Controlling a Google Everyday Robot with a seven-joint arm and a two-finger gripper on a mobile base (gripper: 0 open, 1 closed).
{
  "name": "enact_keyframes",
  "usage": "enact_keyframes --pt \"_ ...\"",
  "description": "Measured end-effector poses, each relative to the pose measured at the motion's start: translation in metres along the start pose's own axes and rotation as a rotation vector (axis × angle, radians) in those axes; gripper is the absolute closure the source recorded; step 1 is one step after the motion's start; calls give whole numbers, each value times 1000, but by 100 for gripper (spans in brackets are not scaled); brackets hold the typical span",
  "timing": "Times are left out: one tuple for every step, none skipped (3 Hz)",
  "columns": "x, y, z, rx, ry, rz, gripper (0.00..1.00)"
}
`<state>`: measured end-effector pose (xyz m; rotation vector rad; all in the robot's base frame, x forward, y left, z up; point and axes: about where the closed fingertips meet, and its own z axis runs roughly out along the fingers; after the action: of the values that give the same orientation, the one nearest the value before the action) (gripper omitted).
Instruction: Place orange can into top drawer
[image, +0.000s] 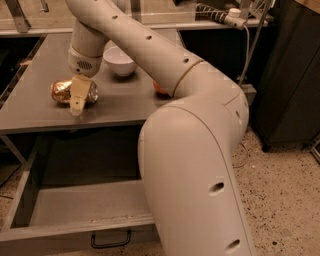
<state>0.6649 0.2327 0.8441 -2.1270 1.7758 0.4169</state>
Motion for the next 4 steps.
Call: enact_keyframes --pt "0 0 0 0 0 0 19" --pt "0 0 0 0 0 0 42" --pt "0 0 0 0 0 0 66" --pt "0 1 -1 4 0 1 97"
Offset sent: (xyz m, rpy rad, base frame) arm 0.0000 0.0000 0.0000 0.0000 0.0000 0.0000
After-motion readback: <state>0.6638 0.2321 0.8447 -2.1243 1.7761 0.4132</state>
